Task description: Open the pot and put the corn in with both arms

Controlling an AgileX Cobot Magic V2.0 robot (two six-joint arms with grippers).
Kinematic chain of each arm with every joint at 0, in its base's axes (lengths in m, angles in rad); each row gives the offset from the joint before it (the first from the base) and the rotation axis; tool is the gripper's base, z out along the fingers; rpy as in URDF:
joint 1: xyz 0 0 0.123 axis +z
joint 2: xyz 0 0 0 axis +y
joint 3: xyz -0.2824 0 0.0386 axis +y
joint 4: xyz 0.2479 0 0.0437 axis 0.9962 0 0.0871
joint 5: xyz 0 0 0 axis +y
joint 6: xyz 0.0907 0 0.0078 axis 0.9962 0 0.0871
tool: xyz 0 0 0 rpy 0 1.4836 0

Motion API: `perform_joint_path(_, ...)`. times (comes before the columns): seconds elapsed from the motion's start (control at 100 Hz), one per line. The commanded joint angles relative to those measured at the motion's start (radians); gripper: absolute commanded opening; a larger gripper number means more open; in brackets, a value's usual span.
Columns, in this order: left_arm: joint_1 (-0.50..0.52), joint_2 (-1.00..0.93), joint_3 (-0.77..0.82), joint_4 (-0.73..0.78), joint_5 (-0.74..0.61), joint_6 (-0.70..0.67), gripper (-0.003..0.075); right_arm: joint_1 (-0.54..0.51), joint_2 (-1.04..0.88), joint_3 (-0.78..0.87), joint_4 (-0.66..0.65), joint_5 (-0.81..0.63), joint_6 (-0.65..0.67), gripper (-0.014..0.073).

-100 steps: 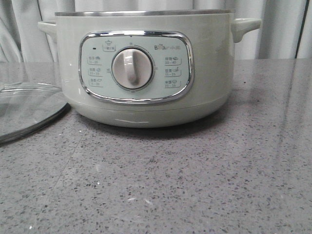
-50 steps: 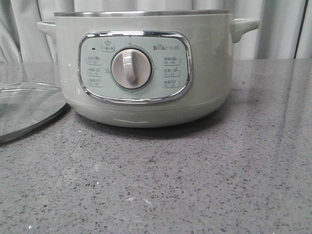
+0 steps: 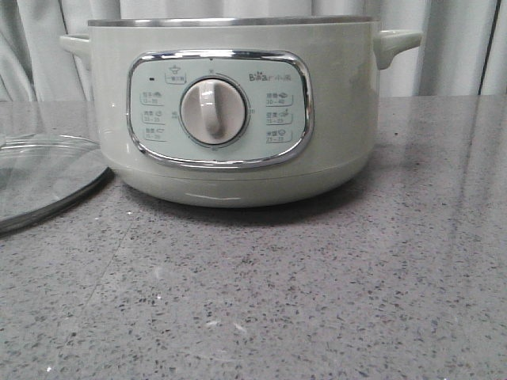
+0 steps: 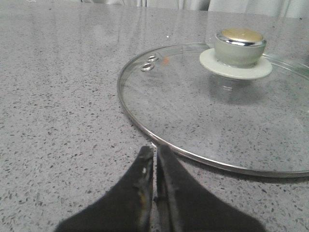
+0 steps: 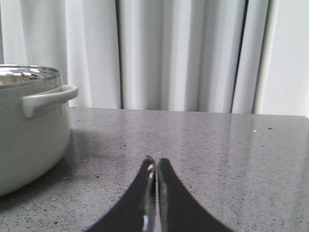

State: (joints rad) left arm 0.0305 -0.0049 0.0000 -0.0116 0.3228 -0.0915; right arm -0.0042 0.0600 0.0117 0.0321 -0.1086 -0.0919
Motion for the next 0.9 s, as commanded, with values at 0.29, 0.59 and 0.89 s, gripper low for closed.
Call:
perform_joint_path(0.29, 0.004, -0.029, 0.023, -0.007, -0.044, -0.012, -0.002, -0.056, -0.093, 0.017, -0.133, 0.22, 0.074, -0.0044)
perform_joint_path(0.59, 0.004, -0.029, 0.023, -0.007, -0.044, -0.012, -0.002, -0.056, -0.093, 0.017, -0.131, 0.411, 0.074, -0.0044)
perform_joint_path(0.89, 0.004, -0.029, 0.023, -0.007, -0.044, -0.012, -0.002, -0.056, -0.093, 0.017, -0.131, 0.408, 0.074, -0.0044)
